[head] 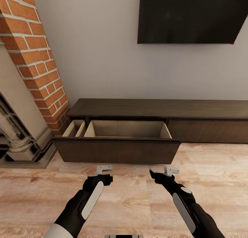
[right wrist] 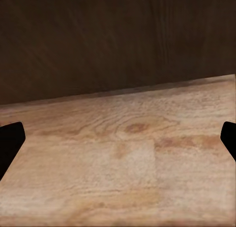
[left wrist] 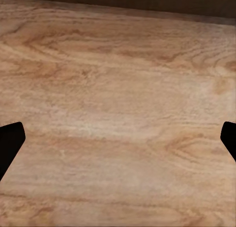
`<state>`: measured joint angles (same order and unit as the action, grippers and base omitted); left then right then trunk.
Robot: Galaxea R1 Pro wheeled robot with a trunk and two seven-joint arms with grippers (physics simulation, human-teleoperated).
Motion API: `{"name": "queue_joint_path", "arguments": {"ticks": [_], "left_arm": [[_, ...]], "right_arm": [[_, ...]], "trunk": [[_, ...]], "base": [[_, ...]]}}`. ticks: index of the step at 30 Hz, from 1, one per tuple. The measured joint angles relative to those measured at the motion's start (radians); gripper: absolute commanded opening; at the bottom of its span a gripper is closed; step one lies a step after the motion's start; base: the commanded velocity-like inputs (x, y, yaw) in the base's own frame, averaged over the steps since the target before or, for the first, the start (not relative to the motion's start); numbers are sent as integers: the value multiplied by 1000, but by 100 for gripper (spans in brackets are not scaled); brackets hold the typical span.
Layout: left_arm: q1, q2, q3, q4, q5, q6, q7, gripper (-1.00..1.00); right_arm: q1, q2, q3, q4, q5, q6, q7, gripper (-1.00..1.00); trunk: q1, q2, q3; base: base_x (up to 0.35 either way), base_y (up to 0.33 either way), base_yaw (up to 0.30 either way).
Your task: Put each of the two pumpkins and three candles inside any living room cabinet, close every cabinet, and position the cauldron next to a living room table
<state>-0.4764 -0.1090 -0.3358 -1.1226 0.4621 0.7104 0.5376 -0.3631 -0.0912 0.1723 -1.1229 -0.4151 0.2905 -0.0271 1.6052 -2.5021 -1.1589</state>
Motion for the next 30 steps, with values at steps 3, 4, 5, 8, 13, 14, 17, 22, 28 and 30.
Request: {"name": "queue_joint_path", "arguments": {"ticks": [3, 4, 5, 8, 13, 14, 17, 22, 28, 30], "left_arm": [[0, 0, 0, 0, 0, 0, 0, 100], [0, 0, 0, 1, 0, 0, 0, 100], [0, 0, 0, 0, 0, 0, 0, 100], [0, 1, 1, -1, 0, 0, 0, 100], [0, 1, 1, -8, 0, 0, 0, 100], [0, 2, 1, -9, 0, -1, 0, 100], [0, 4, -1, -11, 0, -20, -1, 100], [0, 6, -6, 1, 0, -147, -1, 100], [0, 7, -39, 104, -35, -283, -9, 100], [0, 7, -54, 120, -57, -312, -9, 100]], "right_arm": [[0, 0, -1, 8, -3, -3, 1, 100], [0, 0, -1, 9, -1, -6, 1, 100], [0, 0, -1, 9, 0, -7, 1, 100], [0, 0, -1, 7, 2, -10, 0, 100], [0, 0, -1, 8, 5, -12, -2, 100], [0, 0, -1, 7, 6, -12, -2, 100], [0, 0, 0, 0, 8, -11, -4, 100], [0, 28, 0, 55, 6, -82, -7, 100], [-2, 107, -2, 200, 26, -247, -8, 100], [-2, 122, -2, 220, 59, -265, -8, 100]], "trunk": [[1, -1, -12], [2, -1, -15], [2, -1, -19], [3, -2, -27], [3, -2, -27], [3, -2, -27], [3, -2, -27], [3, -2, -27], [3, -2, -27], [3, -2, -27]], "base": [[0, 0, 0], [0, 0, 0], [0, 0, 0], [0, 0, 0], [0, 0, 0], [0, 0, 0], [0, 0, 0], [0, 0, 0], [0, 0, 0], [0, 0, 0]]}}
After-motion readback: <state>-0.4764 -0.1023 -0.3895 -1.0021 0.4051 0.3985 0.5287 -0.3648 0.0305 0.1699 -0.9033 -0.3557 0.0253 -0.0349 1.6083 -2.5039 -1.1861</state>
